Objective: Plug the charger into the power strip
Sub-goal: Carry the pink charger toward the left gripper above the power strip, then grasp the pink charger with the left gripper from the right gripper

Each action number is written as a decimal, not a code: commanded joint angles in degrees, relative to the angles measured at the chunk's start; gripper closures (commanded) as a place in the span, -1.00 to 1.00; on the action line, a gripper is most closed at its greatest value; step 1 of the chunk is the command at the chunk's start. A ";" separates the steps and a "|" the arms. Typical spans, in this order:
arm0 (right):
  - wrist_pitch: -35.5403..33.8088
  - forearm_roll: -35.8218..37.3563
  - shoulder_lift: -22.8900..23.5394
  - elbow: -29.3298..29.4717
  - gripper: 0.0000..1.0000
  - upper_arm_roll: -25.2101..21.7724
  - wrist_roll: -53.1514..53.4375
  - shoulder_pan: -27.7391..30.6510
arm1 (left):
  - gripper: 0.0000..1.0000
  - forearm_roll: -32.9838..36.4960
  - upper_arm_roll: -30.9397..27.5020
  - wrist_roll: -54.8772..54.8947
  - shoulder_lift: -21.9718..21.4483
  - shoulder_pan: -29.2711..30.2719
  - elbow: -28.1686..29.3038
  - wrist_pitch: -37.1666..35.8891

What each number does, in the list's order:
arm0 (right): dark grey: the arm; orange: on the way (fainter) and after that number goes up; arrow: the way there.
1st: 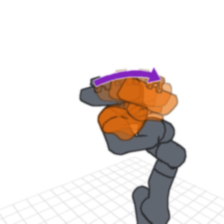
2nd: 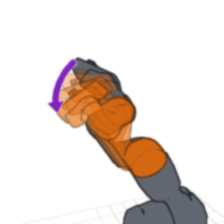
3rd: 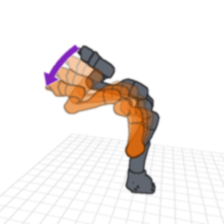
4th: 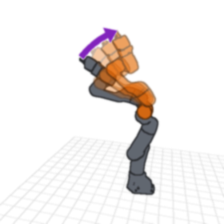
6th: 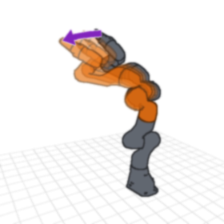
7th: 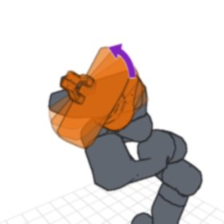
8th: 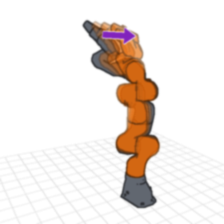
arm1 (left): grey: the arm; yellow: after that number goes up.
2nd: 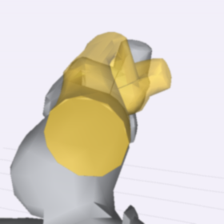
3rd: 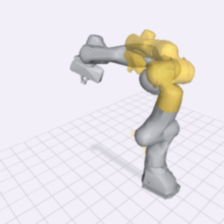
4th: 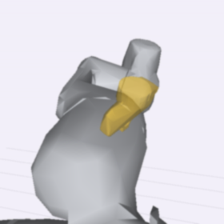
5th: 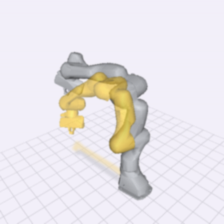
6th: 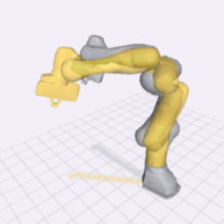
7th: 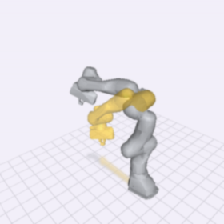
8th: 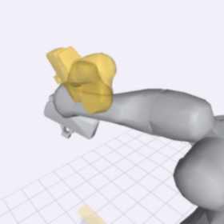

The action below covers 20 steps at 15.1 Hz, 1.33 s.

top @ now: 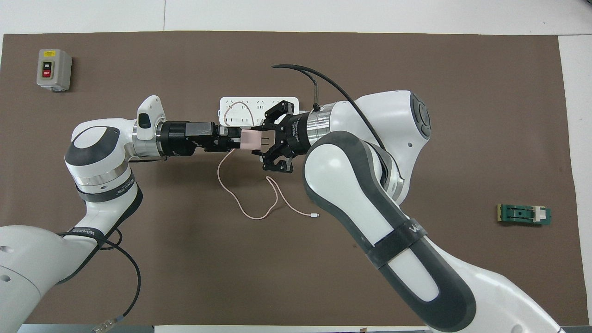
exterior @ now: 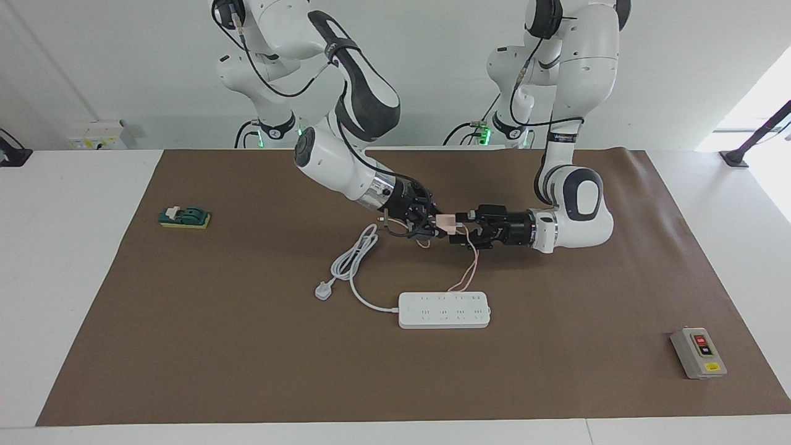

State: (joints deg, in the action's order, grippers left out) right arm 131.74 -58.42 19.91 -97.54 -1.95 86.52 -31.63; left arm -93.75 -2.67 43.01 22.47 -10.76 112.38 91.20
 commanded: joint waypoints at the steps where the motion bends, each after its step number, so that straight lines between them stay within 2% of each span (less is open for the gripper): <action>1: -0.52 -1.34 0.66 1.22 1.00 -0.16 0.58 -0.10 | -1.00 -0.20 -0.14 0.93 0.04 0.48 -0.76 -0.58; 9: -0.43 -1.52 0.66 1.30 1.00 -0.16 0.58 -0.01 | -1.00 1.20 -0.32 0.49 -0.58 -0.05 -1.20 3.02; 20: -0.52 -1.61 0.75 2.01 1.00 -0.16 1.29 -0.01 | -1.00 1.29 -0.32 -2.15 -3.39 -0.84 0.20 4.08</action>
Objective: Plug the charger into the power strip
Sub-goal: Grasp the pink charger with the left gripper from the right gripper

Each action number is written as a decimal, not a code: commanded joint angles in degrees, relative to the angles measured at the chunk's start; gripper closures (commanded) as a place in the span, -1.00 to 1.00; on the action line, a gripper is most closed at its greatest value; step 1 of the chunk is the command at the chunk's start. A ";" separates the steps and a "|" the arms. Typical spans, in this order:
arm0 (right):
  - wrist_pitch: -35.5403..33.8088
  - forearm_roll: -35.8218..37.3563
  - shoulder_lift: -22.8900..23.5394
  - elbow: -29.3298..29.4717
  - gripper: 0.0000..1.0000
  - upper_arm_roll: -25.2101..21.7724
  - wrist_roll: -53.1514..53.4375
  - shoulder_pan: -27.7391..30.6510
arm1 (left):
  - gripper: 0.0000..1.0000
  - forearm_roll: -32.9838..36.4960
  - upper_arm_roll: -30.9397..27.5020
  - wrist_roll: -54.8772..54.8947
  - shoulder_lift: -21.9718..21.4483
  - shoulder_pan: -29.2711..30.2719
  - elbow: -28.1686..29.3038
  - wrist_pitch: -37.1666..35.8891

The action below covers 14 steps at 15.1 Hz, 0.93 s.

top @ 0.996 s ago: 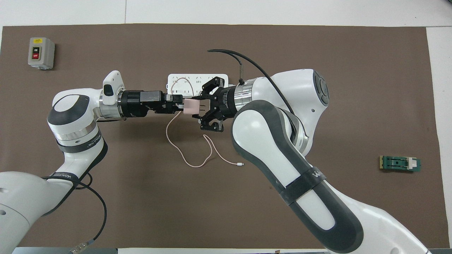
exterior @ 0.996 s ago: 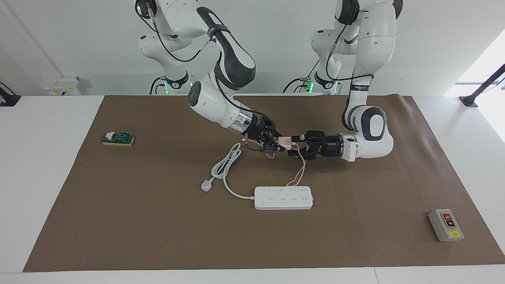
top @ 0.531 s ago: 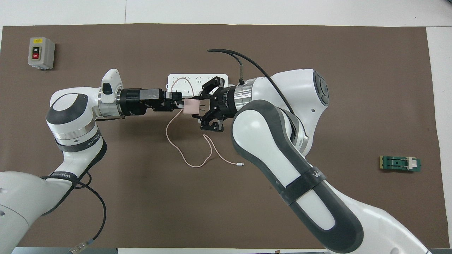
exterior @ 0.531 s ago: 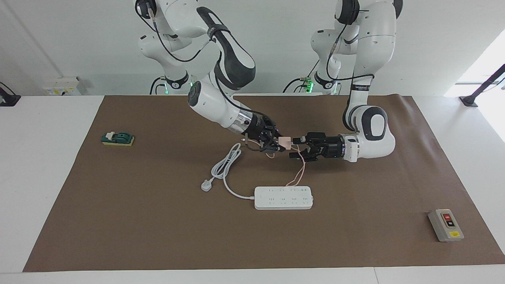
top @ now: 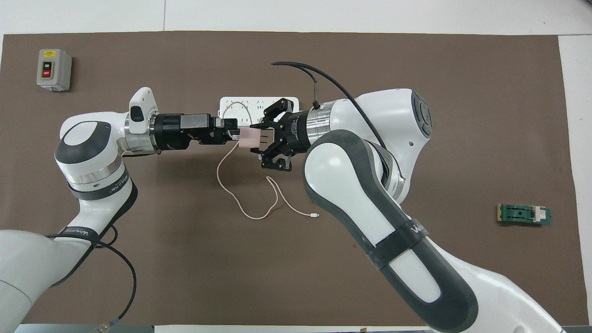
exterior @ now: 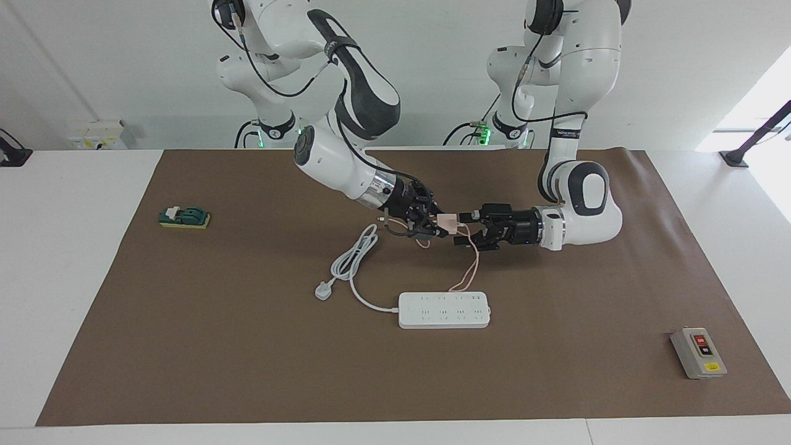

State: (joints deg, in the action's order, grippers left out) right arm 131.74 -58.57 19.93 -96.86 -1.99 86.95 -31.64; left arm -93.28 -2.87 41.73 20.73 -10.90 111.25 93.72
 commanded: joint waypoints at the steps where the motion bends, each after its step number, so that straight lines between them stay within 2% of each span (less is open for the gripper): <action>1: -0.52 -1.46 0.82 1.32 1.00 -0.12 0.86 0.00 | -1.00 0.82 -0.12 -0.77 -1.74 -0.88 1.60 1.56; 5: -0.52 -1.46 0.82 1.32 1.00 -0.12 0.86 0.00 | -1.00 0.82 -0.12 -0.51 -1.74 -0.88 1.69 1.73; 6: -0.52 -1.46 0.82 1.32 1.00 -0.12 0.86 0.00 | -0.88 0.91 -0.12 -0.51 -1.74 -0.88 1.77 1.64; 7: -0.52 -1.46 0.82 1.32 1.00 -0.12 0.86 0.00 | -0.65 0.82 -0.12 -0.51 -1.74 -0.88 1.77 1.64; 11: -0.43 -1.46 0.82 1.32 1.00 -0.12 0.86 0.09 | 0.59 0.91 -0.03 -0.59 -1.74 -0.79 1.86 1.38; 12: -0.43 -1.46 0.82 1.32 1.00 -0.12 0.86 0.00 | 0.75 0.91 -0.03 -0.59 -1.74 -0.79 1.77 1.12; 13: -0.43 -1.55 0.82 1.32 1.00 -0.12 0.86 0.00 | 1.00 0.82 -0.03 -0.68 -1.74 -0.79 1.77 0.94; 14: -0.43 -1.55 0.82 1.32 1.00 -0.12 0.86 0.00 | 1.00 0.82 -0.03 -0.68 -1.83 -0.71 1.77 0.85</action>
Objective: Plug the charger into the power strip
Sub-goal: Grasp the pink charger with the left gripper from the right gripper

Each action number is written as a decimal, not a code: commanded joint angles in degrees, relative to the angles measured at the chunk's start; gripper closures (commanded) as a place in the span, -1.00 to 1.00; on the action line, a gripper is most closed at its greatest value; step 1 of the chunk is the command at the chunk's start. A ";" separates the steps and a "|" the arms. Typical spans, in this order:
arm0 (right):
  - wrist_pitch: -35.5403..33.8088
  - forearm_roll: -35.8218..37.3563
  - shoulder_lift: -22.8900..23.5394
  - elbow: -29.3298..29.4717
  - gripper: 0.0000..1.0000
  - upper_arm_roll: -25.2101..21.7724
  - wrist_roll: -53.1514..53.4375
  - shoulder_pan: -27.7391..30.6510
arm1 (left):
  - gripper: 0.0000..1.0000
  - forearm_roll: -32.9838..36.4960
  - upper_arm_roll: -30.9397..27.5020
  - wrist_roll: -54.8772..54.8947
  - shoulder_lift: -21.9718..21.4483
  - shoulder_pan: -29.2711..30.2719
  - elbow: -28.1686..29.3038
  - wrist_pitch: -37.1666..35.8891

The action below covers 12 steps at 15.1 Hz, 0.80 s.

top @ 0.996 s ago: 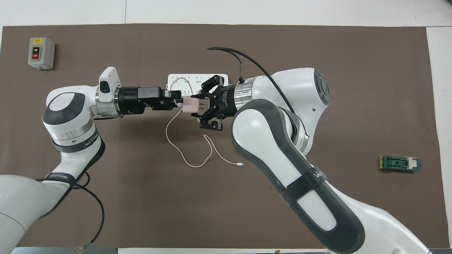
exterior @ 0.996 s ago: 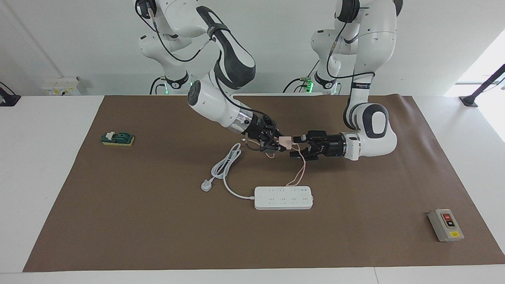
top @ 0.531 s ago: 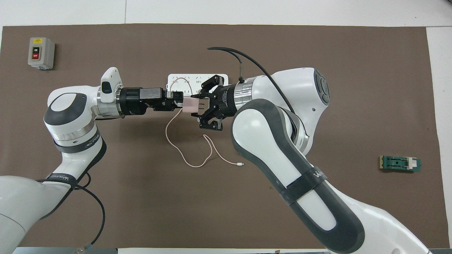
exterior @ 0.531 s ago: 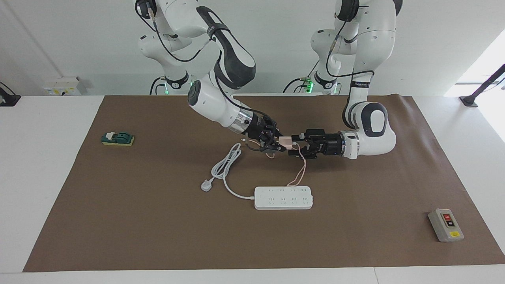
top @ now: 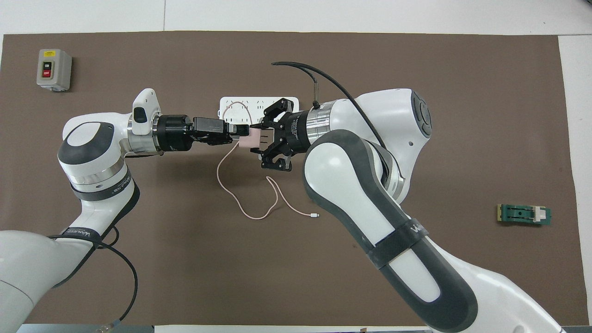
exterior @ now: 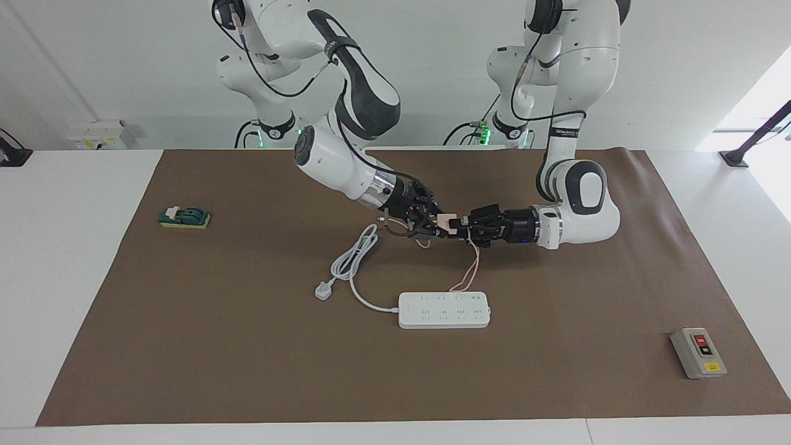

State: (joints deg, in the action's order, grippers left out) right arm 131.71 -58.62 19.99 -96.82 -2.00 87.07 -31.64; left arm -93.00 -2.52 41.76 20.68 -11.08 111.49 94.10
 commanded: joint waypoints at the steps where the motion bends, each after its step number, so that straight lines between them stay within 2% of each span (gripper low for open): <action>1: -0.41 -1.58 0.75 1.28 1.00 -0.11 0.73 0.00 | 1.00 0.54 -0.38 -0.71 -1.78 -0.43 1.54 0.30; 4: -0.32 -2.02 0.75 1.28 1.00 -0.11 1.25 0.00 | 1.00 0.54 -0.30 -0.71 -1.78 -0.26 1.54 0.38; 5: 0.29 -1.76 0.66 1.28 -0.98 -0.11 2.82 -0.09 | 1.00 0.54 -0.30 -0.71 -1.78 -0.17 1.54 0.38; 8: 2.67 -1.14 0.84 1.28 -1.00 -0.11 4.16 -1.67 | 1.00 0.63 -0.56 -0.88 -1.95 0.01 1.28 1.25; 10: 1.97 -1.14 0.75 1.28 -1.00 -0.11 4.16 -1.06 | 1.00 1.59 -0.65 -2.80 -3.36 0.27 0.93 4.40; 12: 1.88 -1.14 0.75 1.28 -1.00 -0.11 4.24 -0.79 | 1.00 8.77 -0.56 -7.28 -4.41 0.89 -1.35 8.63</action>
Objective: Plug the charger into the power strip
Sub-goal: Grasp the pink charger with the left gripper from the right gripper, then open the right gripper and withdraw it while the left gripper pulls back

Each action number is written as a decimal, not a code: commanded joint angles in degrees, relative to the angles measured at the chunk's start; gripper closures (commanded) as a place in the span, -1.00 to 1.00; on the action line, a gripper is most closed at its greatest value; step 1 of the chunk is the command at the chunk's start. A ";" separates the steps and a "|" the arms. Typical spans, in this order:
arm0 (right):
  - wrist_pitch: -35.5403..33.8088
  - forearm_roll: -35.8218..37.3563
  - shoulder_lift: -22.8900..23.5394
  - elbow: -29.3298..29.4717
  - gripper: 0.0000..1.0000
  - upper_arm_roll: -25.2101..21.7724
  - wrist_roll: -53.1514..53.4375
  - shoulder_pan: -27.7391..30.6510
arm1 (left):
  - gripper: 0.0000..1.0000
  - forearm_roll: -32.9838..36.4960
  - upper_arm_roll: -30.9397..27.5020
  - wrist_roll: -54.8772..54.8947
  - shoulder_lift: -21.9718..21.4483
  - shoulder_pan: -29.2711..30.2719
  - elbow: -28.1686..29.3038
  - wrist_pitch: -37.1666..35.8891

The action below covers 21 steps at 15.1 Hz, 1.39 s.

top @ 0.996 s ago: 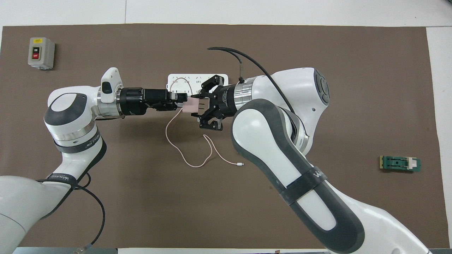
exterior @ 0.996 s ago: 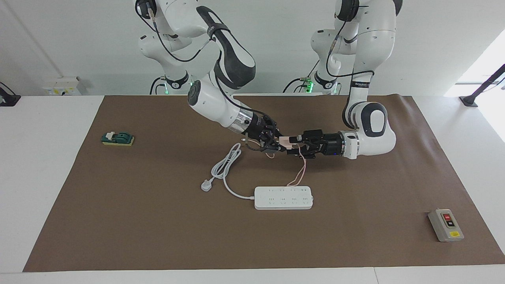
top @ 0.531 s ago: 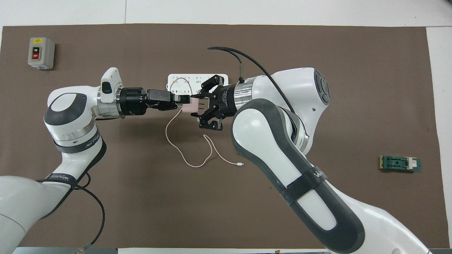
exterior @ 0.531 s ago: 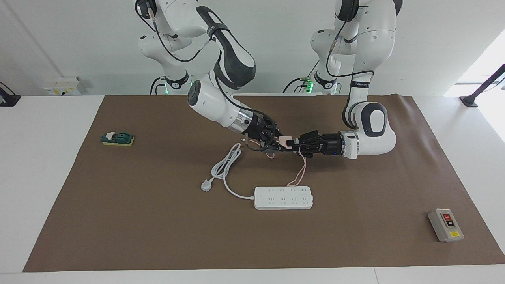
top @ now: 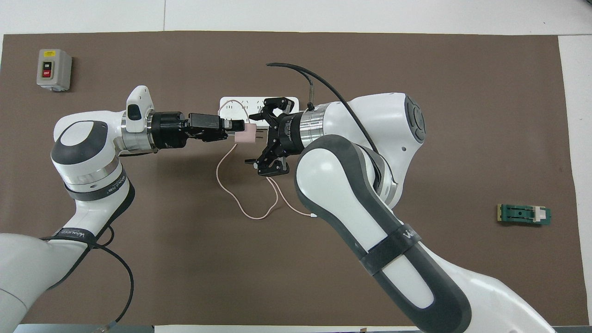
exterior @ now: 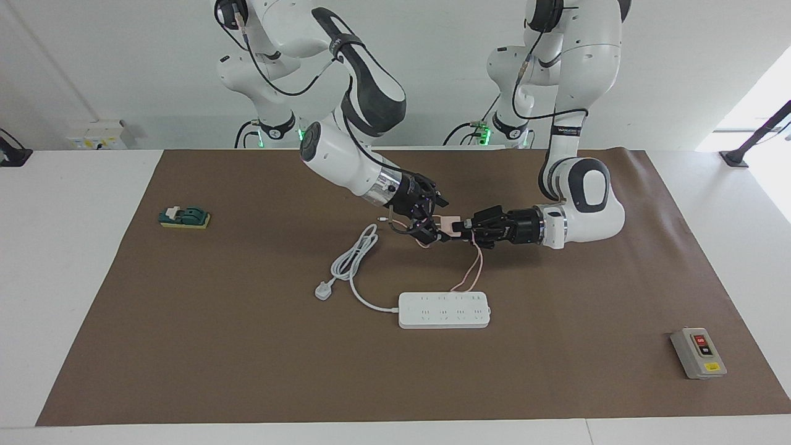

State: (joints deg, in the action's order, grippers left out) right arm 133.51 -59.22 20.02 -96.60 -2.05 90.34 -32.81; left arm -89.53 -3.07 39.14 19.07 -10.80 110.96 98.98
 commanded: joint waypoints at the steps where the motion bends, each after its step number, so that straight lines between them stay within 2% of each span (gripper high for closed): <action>1: 0.08 -0.55 0.72 1.06 -1.00 -0.32 0.98 0.64 | 1.00 7.85 -0.09 -6.52 -3.59 0.69 -1.10 6.03; 5: -0.53 0.32 -0.68 0.19 -1.00 -0.68 1.15 4.06 | 1.00 16.56 -0.09 -12.33 -6.67 1.83 -0.58 9.75; 6: -1.32 1.64 -1.38 -0.16 -1.00 -0.76 1.07 5.46 | 1.00 20.41 -0.18 -14.08 -7.37 2.45 -0.49 9.75; 9: -5.26 8.39 -3.14 -0.26 -1.00 -0.76 0.46 10.55 | 1.00 37.53 -0.18 -25.39 -10.62 3.86 -2.06 9.75; 13: -11.68 19.12 -5.42 -0.17 -1.00 -0.76 -5.68 16.19 | 1.00 52.76 -0.18 -37.80 -15.19 3.95 -4.61 7.56; 17: -21.69 26.60 -6.83 -0.17 -1.00 -0.85 -22.26 22.95 | 1.00 62.18 -0.09 -42.56 -14.85 5.17 -12.25 -1.05; 21: -29.08 37.56 -8.06 -0.17 -1.00 -0.94 -40.19 28.58 | 1.00 66.48 -0.44 -45.11 -16.25 6.49 -12.87 -0.19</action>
State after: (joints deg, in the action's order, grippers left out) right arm 106.87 -27.05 13.34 -96.23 -3.60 58.68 -6.25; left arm -26.05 -3.61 -3.81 3.40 -5.46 99.26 99.49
